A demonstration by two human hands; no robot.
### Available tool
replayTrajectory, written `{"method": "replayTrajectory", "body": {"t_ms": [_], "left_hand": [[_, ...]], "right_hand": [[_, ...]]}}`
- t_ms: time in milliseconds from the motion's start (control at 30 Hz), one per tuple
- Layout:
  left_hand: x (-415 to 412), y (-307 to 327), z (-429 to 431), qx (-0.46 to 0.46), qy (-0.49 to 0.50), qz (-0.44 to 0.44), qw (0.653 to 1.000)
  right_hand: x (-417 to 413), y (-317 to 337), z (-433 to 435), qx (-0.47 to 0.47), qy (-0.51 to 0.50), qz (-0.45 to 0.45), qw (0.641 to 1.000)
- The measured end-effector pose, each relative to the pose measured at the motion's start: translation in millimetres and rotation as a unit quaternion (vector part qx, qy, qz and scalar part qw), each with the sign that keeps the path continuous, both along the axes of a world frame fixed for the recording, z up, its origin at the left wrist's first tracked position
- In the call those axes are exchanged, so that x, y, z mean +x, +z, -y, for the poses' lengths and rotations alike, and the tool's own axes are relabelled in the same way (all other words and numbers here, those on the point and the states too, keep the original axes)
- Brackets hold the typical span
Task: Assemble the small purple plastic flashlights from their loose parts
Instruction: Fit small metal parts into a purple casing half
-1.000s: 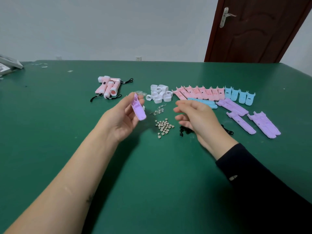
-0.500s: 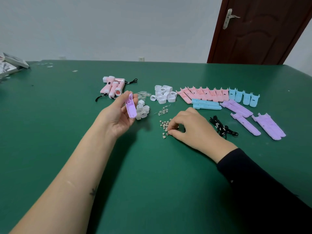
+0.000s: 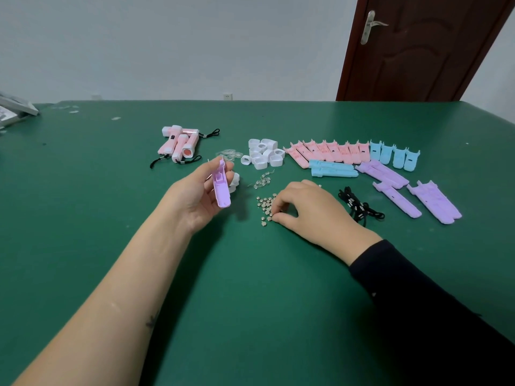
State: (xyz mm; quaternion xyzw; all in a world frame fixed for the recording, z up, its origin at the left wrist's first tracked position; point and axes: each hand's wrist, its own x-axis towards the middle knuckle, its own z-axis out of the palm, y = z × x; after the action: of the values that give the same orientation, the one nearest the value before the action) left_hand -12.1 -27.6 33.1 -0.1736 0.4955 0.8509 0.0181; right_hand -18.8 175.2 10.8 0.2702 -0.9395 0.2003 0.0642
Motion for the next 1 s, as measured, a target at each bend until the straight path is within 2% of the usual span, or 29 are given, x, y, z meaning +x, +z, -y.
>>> {"method": "replayTrajectory", "body": {"t_ms": [533,767,900,1000], "left_hand": [[5.2,-1.9,-15.0,-0.079,-0.057,0.012,0.995],[8.4,-0.3,-18.4,-0.071,-0.062,0.002,0.996],[9.6,0.5,-20.6,-0.072,-0.078,0.0,0.994],[10.3,0.6,-22.9,-0.046,-0.087,0.003,0.995]], "right_hand": [[0.2,-4.1,4.3,-0.01,-0.007,0.008,1.0],[0.3,-4.5,4.1,-0.013,-0.003,0.006,1.0],[-0.6,-1.3,4.1,-0.062,-0.02,-0.005,0.998],[0.8,2.4,6.7,-0.178,-0.033,0.018,0.983]]}}
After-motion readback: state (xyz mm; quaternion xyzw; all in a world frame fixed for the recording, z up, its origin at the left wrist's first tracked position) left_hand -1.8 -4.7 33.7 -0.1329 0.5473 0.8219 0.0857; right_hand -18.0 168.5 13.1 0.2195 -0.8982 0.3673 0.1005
